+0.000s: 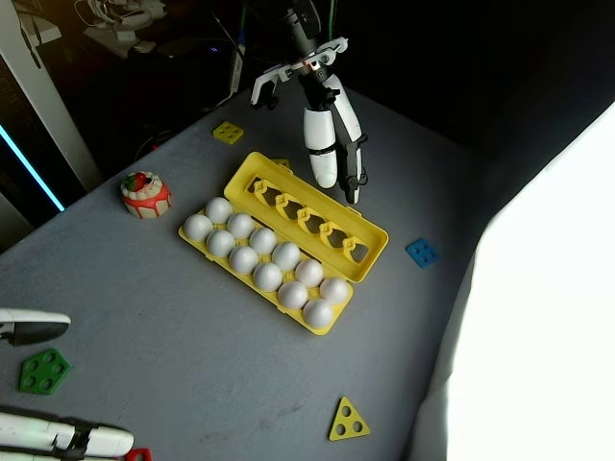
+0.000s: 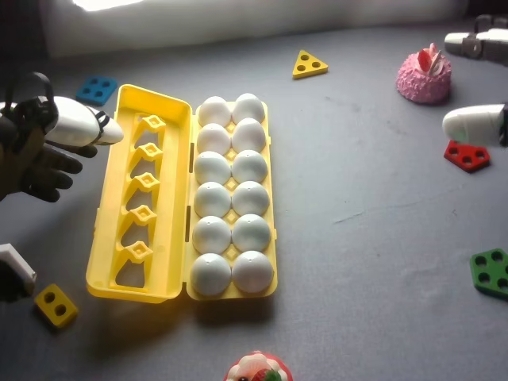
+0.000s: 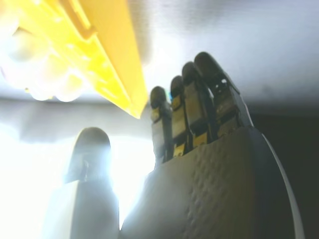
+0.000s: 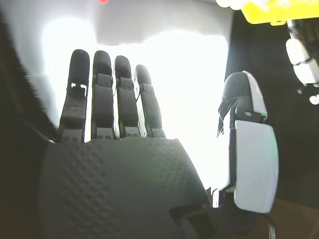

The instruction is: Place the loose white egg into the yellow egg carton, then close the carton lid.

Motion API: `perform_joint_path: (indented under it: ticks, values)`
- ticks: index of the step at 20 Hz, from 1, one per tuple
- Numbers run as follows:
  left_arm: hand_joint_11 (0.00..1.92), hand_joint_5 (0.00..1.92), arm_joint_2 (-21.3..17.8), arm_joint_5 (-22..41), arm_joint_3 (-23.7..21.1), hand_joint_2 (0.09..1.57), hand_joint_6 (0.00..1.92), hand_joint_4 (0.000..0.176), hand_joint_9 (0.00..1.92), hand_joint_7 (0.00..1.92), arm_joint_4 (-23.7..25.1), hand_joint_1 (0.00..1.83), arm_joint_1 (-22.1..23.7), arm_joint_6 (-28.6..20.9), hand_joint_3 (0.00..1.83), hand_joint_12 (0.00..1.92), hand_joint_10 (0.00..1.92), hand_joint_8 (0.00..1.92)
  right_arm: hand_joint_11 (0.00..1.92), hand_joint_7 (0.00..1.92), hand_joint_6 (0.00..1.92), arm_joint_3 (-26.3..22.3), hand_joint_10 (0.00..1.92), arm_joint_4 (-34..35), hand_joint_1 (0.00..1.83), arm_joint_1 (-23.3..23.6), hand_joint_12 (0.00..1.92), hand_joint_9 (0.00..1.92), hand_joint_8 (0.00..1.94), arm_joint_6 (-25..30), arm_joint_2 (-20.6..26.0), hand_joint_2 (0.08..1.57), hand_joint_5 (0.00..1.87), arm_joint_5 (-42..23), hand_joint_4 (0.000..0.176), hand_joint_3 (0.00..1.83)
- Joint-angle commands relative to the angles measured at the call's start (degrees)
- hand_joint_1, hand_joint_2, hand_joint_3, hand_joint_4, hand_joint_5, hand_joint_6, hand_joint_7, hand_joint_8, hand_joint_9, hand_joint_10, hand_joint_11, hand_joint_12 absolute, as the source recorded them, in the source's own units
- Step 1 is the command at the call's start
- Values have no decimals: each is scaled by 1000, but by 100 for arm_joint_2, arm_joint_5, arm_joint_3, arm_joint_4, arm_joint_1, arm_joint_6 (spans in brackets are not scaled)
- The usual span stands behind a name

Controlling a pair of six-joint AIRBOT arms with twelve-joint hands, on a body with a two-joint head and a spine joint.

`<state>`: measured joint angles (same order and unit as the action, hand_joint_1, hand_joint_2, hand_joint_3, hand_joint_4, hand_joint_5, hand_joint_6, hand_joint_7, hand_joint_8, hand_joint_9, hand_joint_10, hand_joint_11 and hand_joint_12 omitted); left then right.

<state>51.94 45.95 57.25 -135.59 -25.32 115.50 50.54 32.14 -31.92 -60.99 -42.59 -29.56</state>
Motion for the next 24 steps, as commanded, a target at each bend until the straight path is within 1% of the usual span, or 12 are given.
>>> perform_joint_path:
  ticks: [1, 3, 7, 10, 12, 13, 16, 17, 18, 21, 23, 24]
  values:
    - [0, 409, 19, -56, 16, 1307, 14, 33, 366, 361, 200, 334, -12, -116, 0, 1146, 27, 14, 0, 236, 1, 17, 3, -40, 305, 80, 801, 248, 1, 81, 62, 1073, 197, -668, 0, 4]
    - [0, 411, 40, -56, 14, 1302, 10, 33, 381, 369, 200, 355, -87, -279, 0, 1197, 27, 9, 0, 217, 3, 13, 8, -43, 295, 79, 629, 203, 0, 61, 37, 1080, 188, -668, 0, 2]
    - [0, 411, 90, -36, 8, 1305, 4, 26, 399, 386, 103, 361, -171, -431, 0, 1267, 28, 6, 0, 242, 5, 13, 12, -43, 332, 80, 666, 216, 5, 53, 3, 1071, 211, -767, 0, 0]
    - [0, 423, 111, -5, -33, 1302, 7, 23, 410, 398, 90, 392, -219, -674, 0, 1248, 29, 8, 0, 219, 0, 12, 0, -43, 348, 97, 591, 187, 0, 54, -19, 1075, 190, -767, 0, 1]
    - [0, 444, 123, 21, -79, 1297, 12, 26, 429, 427, 38, 374, -254, -841, 0, 1287, 35, 14, 0, 224, 1, 13, 1, -43, 338, 101, 608, 186, 1, 54, -23, 1076, 189, -774, 0, 1]
    - [0, 426, 124, 49, -122, 1301, 3, 34, 428, 436, 37, 365, -281, -1006, 0, 1275, 32, 13, 0, 238, 6, 13, 5, -43, 353, 102, 639, 199, 3, 54, -26, 1073, 209, -774, 0, 0]
    - [0, 438, 124, 110, -204, 1300, 7, 36, 459, 468, 30, 347, -301, -1283, 0, 1293, 44, 21, 0, 253, 4, 13, 8, -43, 368, 106, 678, 214, 4, 53, -30, 1068, 214, -782, 0, 0]
    - [0, 444, 124, 115, -223, 1305, 8, 32, 458, 476, 7, 343, -303, -1313, 1, 1321, 42, 20, 0, 246, 1, 13, 6, -43, 359, 109, 683, 212, 0, 53, -32, 1072, 209, -782, 0, 1]
    - [0, 459, 127, 117, -239, 1305, 12, 29, 482, 502, -13, 352, -303, -1328, 1, 1352, 50, 23, 0, 244, 1, 12, 2, -45, 384, 112, 594, 208, 0, 53, -34, 1071, 214, -783, 0, 0]
    - [0, 466, 141, 97, -245, 1301, 12, 24, 502, 516, -16, 369, -271, -1373, 0, 1394, 59, 23, 0, 230, 0, 12, 0, -48, 333, 120, 581, 204, 0, 54, -38, 1077, 199, -787, 0, 3]
    - [0, 476, 145, 60, -234, 1302, 13, 34, 538, 560, 0, 383, -211, -1371, 0, 1483, 84, 35, 0, 238, 1, 12, 1, -49, 338, 125, 637, 207, 0, 54, -40, 1078, 201, -794, 0, 2]
    - [0, 482, 147, 59, -233, 1301, 14, 33, 541, 575, 4, 395, -163, -1364, 0, 1492, 92, 38, 0, 247, 3, 12, 4, -49, 344, 125, 666, 219, 2, 54, -40, 1075, 212, -803, 0, 0]
